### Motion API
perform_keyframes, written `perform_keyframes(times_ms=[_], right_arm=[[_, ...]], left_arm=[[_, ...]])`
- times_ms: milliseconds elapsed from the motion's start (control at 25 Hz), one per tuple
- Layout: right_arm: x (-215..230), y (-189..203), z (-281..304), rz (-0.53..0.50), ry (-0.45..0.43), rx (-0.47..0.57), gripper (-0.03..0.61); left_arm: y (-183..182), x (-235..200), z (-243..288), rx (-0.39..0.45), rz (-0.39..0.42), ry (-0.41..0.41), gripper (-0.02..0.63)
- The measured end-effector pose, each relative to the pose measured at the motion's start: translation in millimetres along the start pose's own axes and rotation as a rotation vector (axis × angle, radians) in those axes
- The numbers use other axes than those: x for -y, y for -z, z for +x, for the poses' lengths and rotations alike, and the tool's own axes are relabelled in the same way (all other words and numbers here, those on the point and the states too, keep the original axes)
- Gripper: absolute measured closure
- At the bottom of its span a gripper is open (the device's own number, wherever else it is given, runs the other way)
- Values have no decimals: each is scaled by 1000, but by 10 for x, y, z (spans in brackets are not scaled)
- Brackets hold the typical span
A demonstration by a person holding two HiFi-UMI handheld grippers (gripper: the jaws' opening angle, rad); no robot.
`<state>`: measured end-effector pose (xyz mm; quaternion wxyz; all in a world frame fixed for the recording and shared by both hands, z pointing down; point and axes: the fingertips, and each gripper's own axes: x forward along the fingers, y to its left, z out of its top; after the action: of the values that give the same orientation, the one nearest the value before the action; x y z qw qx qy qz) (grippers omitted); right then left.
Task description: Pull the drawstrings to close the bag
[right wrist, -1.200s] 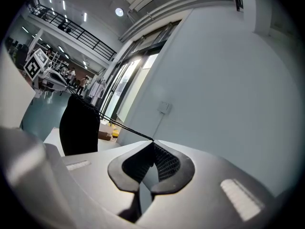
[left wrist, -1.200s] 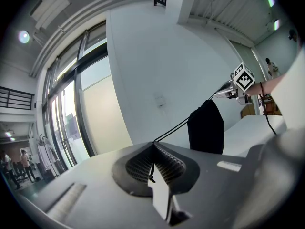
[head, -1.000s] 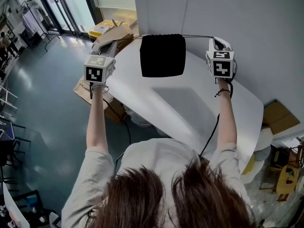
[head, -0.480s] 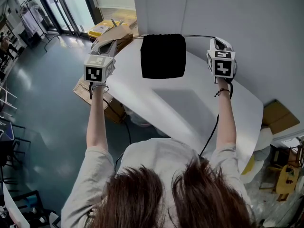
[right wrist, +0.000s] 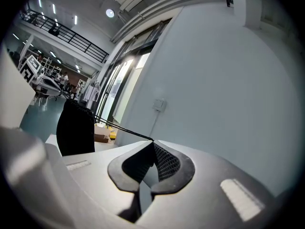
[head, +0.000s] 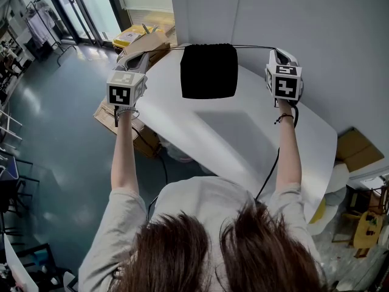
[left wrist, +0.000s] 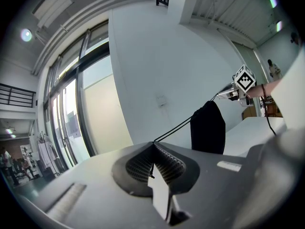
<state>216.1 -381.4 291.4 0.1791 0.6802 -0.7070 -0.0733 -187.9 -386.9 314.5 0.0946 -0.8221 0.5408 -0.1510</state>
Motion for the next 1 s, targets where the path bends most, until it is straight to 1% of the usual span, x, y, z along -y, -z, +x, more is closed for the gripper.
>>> perform_keyframes(times_ms=[440, 1000], right_arm=[[51, 36, 23, 33, 6, 0, 563], [79, 55, 17, 46, 10, 1, 563]], left_arm=[[-7, -1, 13, 5, -10, -5, 612], [26, -40, -23, 0, -30, -19, 612]])
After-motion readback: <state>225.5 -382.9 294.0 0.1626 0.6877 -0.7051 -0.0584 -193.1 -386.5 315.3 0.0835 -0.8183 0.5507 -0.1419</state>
